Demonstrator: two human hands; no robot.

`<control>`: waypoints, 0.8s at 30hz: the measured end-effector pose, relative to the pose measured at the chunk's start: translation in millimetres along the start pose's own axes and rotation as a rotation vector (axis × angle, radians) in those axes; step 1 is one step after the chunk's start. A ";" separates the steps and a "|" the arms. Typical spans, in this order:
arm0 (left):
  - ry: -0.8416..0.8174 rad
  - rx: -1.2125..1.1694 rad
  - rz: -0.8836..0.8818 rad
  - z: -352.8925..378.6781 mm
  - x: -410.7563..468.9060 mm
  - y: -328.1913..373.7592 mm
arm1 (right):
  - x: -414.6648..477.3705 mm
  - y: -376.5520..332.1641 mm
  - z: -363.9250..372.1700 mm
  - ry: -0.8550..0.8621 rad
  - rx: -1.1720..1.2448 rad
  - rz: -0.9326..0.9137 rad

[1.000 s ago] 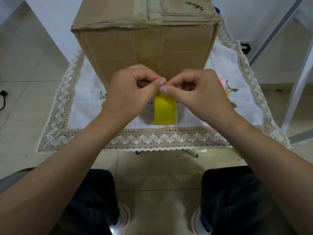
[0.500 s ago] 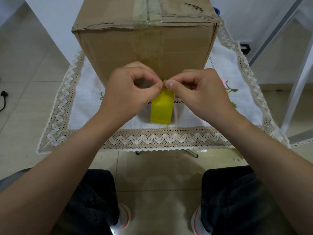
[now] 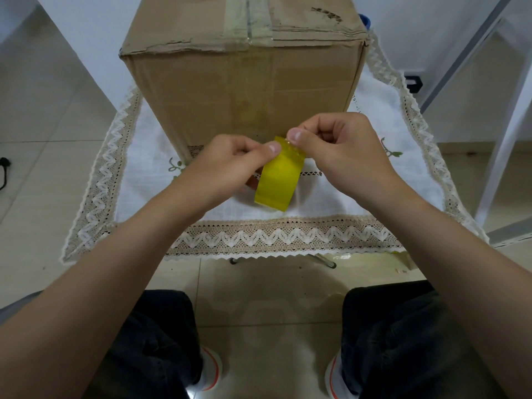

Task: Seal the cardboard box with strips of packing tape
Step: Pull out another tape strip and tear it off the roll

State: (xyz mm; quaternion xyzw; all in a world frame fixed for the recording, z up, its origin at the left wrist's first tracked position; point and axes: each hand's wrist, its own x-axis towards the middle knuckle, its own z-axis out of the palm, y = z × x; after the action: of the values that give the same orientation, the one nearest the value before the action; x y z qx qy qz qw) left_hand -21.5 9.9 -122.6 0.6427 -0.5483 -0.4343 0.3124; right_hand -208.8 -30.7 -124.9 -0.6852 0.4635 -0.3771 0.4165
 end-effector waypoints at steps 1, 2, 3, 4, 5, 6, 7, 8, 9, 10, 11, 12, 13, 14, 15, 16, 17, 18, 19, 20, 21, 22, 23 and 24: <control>-0.042 -0.018 -0.009 2.5 -1.6 0.5 | -0.3 -0.2 0.2 0.002 0.004 0.003; -0.066 -0.060 -0.010 4.3 -2.7 0.3 | -0.1 0.2 0.6 0.008 0.003 0.010; -0.078 -0.109 -0.011 5.5 -3.1 0.2 | 0.3 0.9 0.5 0.019 -0.002 0.021; -0.083 -0.143 -0.013 5.8 -2.8 -0.2 | 0.7 1.6 0.5 0.033 -0.008 0.036; -0.087 -0.163 -0.014 5.6 -2.4 -0.6 | 1.2 1.9 0.7 0.044 -0.012 0.051; -0.093 -0.173 -0.012 5.5 -2.1 -0.7 | 1.4 1.9 1.0 0.052 -0.016 0.063; -0.095 -0.181 -0.012 5.4 -1.8 -1.3 | 1.5 1.9 1.2 0.058 -0.019 0.074; -0.092 -0.190 -0.012 5.3 -1.3 -2.2 | 1.9 2.2 1.3 0.064 -0.013 0.086; -0.089 -0.202 -0.011 5.0 -1.1 -3.4 | 2.0 2.4 1.2 0.067 0.003 0.103; -0.088 -0.217 -0.009 4.9 -1.3 -4.3 | 2.0 2.1 0.8 0.071 0.026 0.124; -0.091 -0.235 -0.006 5.1 -1.9 -4.5 | 2.0 2.5 -0.4 0.077 0.035 0.143; -0.098 -0.254 0.001 5.5 -2.3 -4.9 | 1.6 2.5 -1.8 0.074 0.030 0.168; -0.108 -0.273 0.009 5.9 -2.6 -5.3 | 0.8 2.1 -3.7 0.048 0.002 0.209; -0.117 -0.287 0.017 6.0 -2.8 -5.7 | -0.5 0.4 -5.1 -0.003 -0.037 0.268; -0.124 -0.296 0.025 6.3 -3.0 -5.5 | -2.3 -1.0 -6.0 -0.069 -0.067 0.331; -0.126 -0.300 0.029 7.1 -3.2 -5.3 | -4.2 -1.7 -5.9 -0.121 -0.059 0.382; -0.127 -0.302 0.028 8.5 -3.2 -4.9 | -6.0 -1.9 -5.4 -0.145 -0.012 0.408; -0.125 -0.304 0.022 10.4 -3.1 -4.4 | -7.4 -2.0 -4.4 -0.143 0.051 0.411; -0.121 -0.307 0.010 12.0 -3.3 -3.6 | -8.4 -1.4 -3.4 -0.129 0.104 0.397; -0.114 -0.308 -0.001 13.2 -3.4 -2.7 | -9.2 -0.7 -2.1 -0.111 0.135 0.380; -0.105 -0.306 -0.008 13.8 -3.1 -1.9 | -10.3 0.0 -0.4 -0.095 0.149 0.363; -0.096 -0.303 -0.009 14.0 -2.6 -1.4 | -11.3 0.9 1.5 -0.085 0.162 0.353; -0.088 -0.298 -0.008 13.6 -2.1 -0.8 | -11.8 2.1 3.0 -0.084 0.180 0.353; -0.077 -0.292 -0.004 13.1 -1.6 -0.4 | -12.0 2.8 3.9 -0.089 0.204 0.365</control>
State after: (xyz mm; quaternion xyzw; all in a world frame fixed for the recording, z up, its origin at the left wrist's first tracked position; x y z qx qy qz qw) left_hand -33.2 12.5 -128.2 0.5743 -0.4898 -0.5345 0.3803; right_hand -209.6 -19.1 -130.5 -0.5601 0.5205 -0.3099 0.5651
